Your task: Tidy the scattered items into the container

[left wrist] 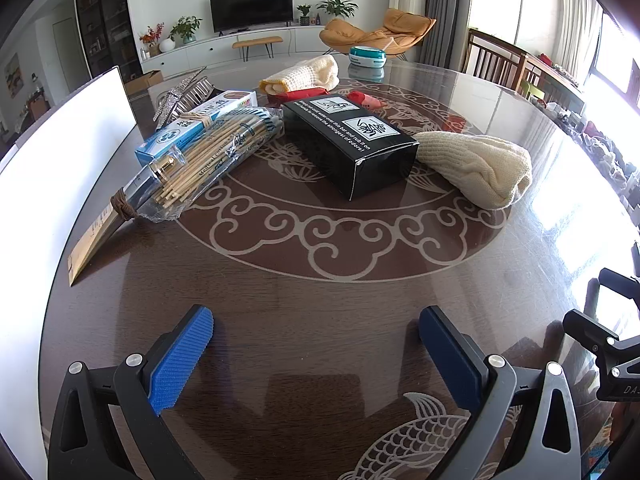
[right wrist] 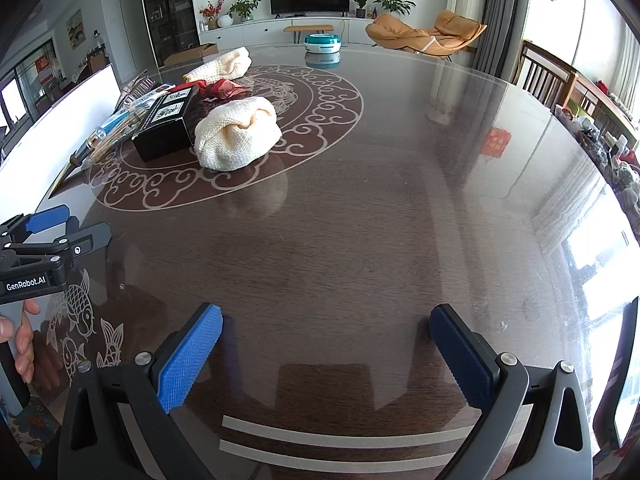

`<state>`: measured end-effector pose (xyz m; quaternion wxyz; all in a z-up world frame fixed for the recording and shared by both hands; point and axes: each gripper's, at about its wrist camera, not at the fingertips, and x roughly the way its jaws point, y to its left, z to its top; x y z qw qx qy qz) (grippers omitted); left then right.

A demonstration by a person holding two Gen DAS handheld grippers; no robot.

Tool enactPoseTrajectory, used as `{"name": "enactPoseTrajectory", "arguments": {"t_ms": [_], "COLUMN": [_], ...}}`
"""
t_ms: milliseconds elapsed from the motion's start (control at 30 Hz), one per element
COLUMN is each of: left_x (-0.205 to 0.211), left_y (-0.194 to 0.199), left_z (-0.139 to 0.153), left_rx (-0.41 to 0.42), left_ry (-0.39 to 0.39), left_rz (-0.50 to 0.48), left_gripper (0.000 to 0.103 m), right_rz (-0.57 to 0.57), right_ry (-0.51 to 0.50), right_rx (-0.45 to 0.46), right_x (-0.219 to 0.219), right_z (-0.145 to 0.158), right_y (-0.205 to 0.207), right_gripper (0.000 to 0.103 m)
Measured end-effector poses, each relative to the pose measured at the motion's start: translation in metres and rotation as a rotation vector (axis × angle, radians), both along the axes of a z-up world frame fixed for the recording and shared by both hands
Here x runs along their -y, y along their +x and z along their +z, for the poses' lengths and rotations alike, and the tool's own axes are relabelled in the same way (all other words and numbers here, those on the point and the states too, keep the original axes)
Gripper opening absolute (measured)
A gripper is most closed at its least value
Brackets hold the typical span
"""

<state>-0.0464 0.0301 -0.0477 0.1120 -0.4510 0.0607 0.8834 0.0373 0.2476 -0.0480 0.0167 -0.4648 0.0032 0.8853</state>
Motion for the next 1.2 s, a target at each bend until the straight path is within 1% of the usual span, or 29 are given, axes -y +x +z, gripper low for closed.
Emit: {"name": "enactPoseTrajectory", "arguments": {"t_ms": [367, 533, 633, 933, 1200], "left_x": [0.000, 0.000, 0.000, 0.000, 0.000], "left_y": [0.000, 0.000, 0.000, 0.000, 0.000], "left_z": [0.000, 0.000, 0.000, -0.001, -0.001], "left_rx": [0.000, 0.000, -0.001, -0.001, -0.001], "left_ry": [0.001, 0.001, 0.001, 0.001, 0.001], "left_rz": [-0.001, -0.001, -0.001, -0.001, -0.002], "left_gripper": [0.103, 0.103, 0.103, 0.103, 0.103], "right_rz": [0.001, 0.025, 0.035, 0.124, 0.197], "right_ry": [0.000, -0.001, 0.000, 0.001, -0.001], "right_rx": [0.004, 0.030, 0.030, 0.026, -0.016], "right_x": [0.000, -0.004, -0.007, -0.004, -0.001], "right_z": [0.000, 0.001, 0.001, 0.000, -0.002], "right_y": [-0.001, -0.014, -0.023, -0.055, -0.072], "right_gripper": [0.103, 0.103, 0.103, 0.103, 0.103]}}
